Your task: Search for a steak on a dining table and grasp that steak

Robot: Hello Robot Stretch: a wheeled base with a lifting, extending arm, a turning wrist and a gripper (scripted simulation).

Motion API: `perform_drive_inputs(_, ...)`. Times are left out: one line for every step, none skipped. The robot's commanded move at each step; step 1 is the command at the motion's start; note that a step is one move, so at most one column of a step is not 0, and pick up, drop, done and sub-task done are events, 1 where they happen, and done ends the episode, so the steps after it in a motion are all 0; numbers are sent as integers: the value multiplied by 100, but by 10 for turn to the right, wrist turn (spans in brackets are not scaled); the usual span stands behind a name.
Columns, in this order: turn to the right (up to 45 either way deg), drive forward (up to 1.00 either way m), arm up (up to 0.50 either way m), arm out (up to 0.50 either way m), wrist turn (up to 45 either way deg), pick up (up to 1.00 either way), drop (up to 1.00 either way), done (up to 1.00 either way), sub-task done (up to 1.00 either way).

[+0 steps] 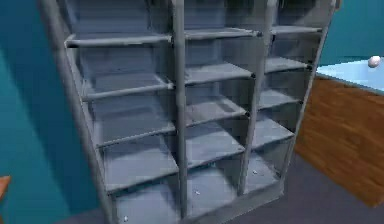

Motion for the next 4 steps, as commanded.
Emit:
perform_drive_inputs(-450,0,0,0,0,0,0,0,0)
perform_drive_inputs(-450,0,0,0,0,0,0,0,0)
perform_drive_inputs(-450,0,0,0,0,0,0,0,0)
perform_drive_inputs(-180,0,0,0,0,0,0,0,0)
